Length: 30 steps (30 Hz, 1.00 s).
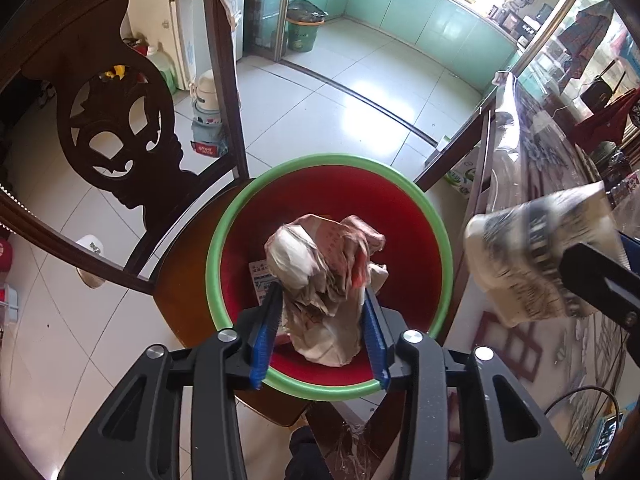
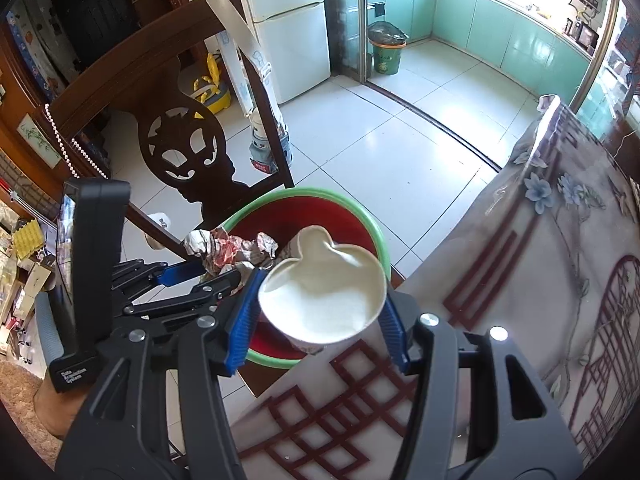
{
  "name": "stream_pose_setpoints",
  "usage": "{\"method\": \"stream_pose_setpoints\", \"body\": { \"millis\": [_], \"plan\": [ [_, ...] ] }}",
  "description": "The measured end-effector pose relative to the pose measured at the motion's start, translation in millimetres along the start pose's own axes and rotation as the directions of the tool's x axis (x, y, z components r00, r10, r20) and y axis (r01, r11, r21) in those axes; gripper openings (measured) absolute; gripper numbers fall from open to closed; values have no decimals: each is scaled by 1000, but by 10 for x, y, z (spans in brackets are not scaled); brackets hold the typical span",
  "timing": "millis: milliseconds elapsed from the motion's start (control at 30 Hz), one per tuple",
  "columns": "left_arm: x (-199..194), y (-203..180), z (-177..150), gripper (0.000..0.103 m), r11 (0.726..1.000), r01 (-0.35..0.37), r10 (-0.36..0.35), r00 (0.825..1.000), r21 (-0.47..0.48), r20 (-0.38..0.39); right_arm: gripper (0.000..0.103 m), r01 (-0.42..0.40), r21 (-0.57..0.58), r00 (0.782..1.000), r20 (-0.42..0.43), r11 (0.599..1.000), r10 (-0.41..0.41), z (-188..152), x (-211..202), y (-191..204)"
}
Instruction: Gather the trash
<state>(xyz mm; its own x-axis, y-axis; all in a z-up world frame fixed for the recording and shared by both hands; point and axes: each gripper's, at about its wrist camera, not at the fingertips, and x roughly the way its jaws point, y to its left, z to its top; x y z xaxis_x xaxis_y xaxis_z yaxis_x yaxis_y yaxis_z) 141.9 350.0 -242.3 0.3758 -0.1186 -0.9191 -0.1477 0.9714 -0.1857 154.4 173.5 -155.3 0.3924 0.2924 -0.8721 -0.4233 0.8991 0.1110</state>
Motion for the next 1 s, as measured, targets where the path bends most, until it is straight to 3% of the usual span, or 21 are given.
{"method": "stream_pose_setpoints", "body": {
  "millis": [67,167,433,700,833,900,933,1000],
  "plan": [
    [-31,11,-2,58,1000,3,-3,1000,-12,11,60,0,-1,1000,17,1000,1,-19,-49,-1],
    [-88,18,-13,74,999,22,-21,999,-31,39,65,6,6,1000,29,1000,-6,-56,-112,-43],
    [-162,-121,-86,77,999,6,-4,998,-34,56,74,14,65,999,49,998,-18,-247,-329,-258],
    [-487,-722,-267,84,998,49,-52,990,30,131,90,38,138,992,114,990,-54,-585,-783,-637],
    [-846,-1238,-389,84,994,64,-84,967,90,242,96,58,170,977,192,984,-91,-827,-1209,-948],
    [-1029,-1463,-455,89,991,89,-117,948,104,297,98,63,181,962,251,981,-108,-967,-1454,-1084],
    [-1103,-1553,-489,95,989,95,-127,939,112,320,98,71,193,939,319,979,-131,-1088,-1676,-1183],
    [-1317,-1784,-604,95,988,93,-134,904,119,405,98,93,207,900,400,974,-171,-1249,-1940,-1290]
  ]
}}
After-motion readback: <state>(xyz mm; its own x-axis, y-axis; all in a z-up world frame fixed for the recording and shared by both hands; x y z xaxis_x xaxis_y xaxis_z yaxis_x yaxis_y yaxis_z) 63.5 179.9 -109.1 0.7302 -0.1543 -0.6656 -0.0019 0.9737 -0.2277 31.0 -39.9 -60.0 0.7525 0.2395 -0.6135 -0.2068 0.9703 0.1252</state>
